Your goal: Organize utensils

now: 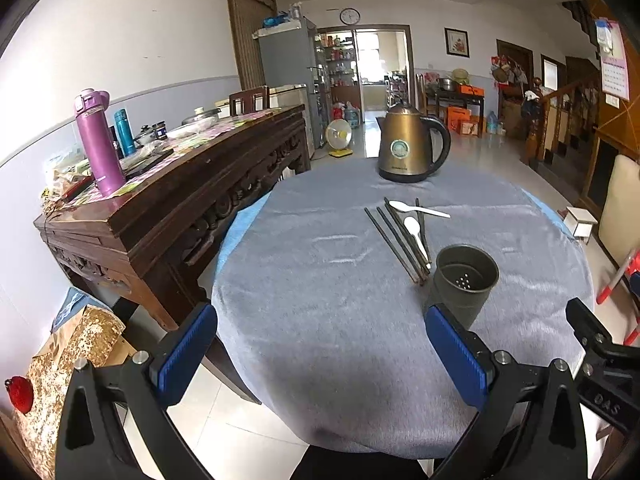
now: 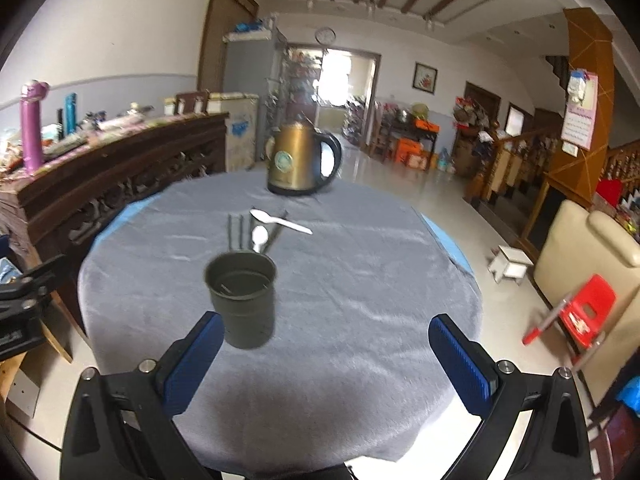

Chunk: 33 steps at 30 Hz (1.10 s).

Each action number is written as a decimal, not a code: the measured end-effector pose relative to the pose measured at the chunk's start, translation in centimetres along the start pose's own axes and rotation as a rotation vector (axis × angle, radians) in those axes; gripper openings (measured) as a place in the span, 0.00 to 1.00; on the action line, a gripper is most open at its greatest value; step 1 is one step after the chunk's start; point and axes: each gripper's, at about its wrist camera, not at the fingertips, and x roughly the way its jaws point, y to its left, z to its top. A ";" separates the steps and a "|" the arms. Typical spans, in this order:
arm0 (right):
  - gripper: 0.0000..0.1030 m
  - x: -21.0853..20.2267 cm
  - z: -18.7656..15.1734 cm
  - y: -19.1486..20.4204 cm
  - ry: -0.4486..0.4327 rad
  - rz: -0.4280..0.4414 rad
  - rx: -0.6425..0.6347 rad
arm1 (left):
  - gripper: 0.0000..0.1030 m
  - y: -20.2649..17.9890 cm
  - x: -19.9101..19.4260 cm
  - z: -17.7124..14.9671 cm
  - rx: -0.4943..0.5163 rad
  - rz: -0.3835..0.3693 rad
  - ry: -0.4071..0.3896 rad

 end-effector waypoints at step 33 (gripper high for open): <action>1.00 0.6 -0.2 -0.1 0.077 -0.045 0.000 | 1.00 0.2 0.6 -0.5 0.003 -0.015 0.022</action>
